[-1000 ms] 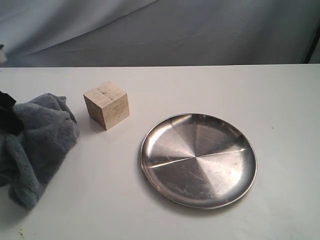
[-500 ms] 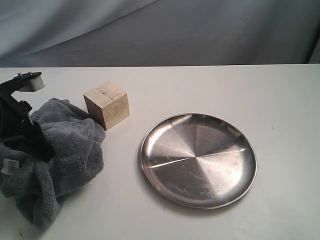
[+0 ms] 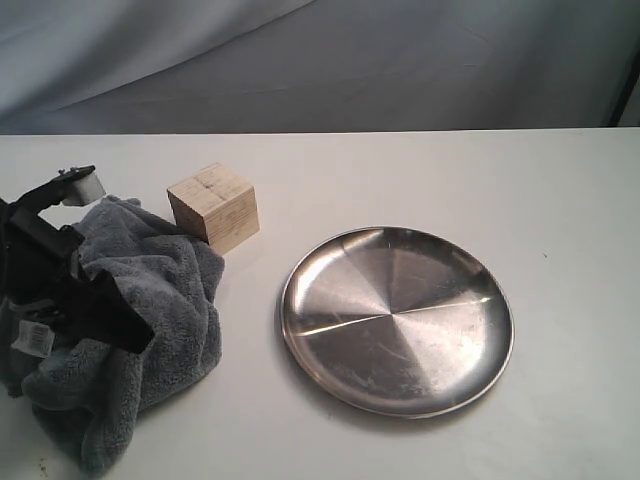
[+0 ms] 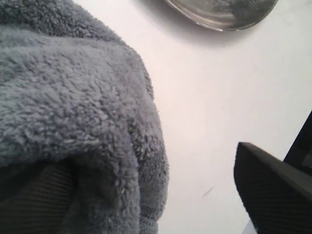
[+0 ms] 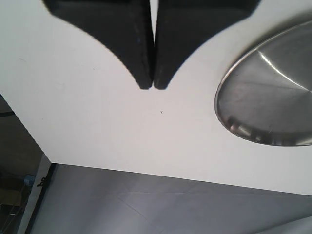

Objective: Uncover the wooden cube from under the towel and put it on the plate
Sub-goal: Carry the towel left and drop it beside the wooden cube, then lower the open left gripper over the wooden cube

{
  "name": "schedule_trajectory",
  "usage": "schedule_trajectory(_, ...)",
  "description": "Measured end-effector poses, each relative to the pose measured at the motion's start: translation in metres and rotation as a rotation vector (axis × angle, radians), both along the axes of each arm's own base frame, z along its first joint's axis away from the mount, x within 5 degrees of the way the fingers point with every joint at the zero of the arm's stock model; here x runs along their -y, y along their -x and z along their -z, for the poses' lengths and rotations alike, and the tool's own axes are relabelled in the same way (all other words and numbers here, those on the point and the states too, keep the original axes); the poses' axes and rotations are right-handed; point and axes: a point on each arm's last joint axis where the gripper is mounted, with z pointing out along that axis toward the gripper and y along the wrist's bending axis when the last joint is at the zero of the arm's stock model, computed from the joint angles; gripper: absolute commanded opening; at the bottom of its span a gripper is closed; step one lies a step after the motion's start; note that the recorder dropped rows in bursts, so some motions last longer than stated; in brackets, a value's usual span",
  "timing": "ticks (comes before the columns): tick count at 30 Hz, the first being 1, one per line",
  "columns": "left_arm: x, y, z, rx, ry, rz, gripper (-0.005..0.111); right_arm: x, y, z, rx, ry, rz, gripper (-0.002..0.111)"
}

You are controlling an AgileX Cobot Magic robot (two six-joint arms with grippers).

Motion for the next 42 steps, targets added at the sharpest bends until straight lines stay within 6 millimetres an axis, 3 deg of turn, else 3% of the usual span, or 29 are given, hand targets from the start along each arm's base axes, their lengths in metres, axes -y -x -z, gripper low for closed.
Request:
schedule_trajectory(7,-0.001,-0.02,-0.03,0.063,-0.017,0.023,0.084,0.0,0.0,0.0,0.0,0.0,0.0,0.0)
schedule_trajectory(12,-0.006,-0.041,-0.077,0.197,-0.077,-0.046,0.084,0.0,0.0,0.0,0.0,0.0,0.0,0.0)
schedule_trajectory(16,-0.007,-0.043,-0.107,0.295,-0.089,-0.064,0.084,0.0,0.0,0.0,0.0,0.0,0.0,0.0)
schedule_trajectory(22,-0.013,-0.066,-0.116,0.539,-0.136,-0.214,0.079,0.0,0.0,0.0,0.0,0.0,0.0,0.0)
schedule_trajectory(24,-0.015,-0.072,-0.118,0.599,-0.145,-0.249,0.064,0.0,0.0,0.0,0.0,0.0,0.0,0.0)
schedule_trajectory(26,-0.016,-0.074,-0.119,0.645,-0.157,-0.242,0.038,0.0,0.0,0.0,0.0,0.0,0.0,0.0)
schedule_trajectory(31,-0.014,-0.076,-0.122,0.686,-0.126,-0.229,-0.001,0.0,0.0,0.0,0.0,0.0,0.0,0.0)
schedule_trajectory(35,-0.01,-0.081,-0.121,0.704,-0.074,-0.227,0.0,0.0,0.0,0.0,0.0,0.0,0.0,0.0)
schedule_trajectory(42,-0.003,-0.096,-0.093,0.664,-0.043,-0.196,0.0,0.0,0.0,0.0,0.0,0.0,0.0,0.0)
